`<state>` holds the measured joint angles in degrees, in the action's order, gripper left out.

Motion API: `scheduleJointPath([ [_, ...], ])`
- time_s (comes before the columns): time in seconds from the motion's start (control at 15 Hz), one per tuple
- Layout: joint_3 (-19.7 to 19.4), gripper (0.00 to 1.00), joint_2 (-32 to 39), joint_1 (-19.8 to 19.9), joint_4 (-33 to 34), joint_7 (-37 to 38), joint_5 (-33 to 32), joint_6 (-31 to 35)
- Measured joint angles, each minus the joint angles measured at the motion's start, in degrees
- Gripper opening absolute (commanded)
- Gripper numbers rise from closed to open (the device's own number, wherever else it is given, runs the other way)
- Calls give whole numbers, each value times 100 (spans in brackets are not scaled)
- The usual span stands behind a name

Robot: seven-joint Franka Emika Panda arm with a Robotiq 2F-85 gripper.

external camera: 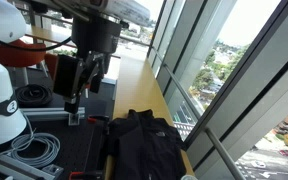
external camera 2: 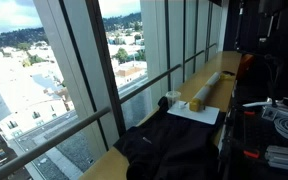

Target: Close the zip of the jersey

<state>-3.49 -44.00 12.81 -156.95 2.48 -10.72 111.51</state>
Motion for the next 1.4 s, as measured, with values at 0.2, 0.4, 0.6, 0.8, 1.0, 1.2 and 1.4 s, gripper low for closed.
scheduleJointPath([
  [0.2, 0, 100, -1, 0, 0, 0, 0, 0],
  [0.4, 0, 100, -1, 0, 0, 0, 0, 0],
  [0.6, 0, 100, -1, 0, 0, 0, 0, 0],
  [0.8, 0, 100, 3, -2, -6, 0, 0, 0],
  [1.0, -92, 100, 129, -104, -66, -180, 2, 129],
  [1.2, -322, 100, 506, -294, -145, -606, 4, 789],
  [1.4, -504, 100, 1185, -472, -248, -1062, 4, 1930],
])
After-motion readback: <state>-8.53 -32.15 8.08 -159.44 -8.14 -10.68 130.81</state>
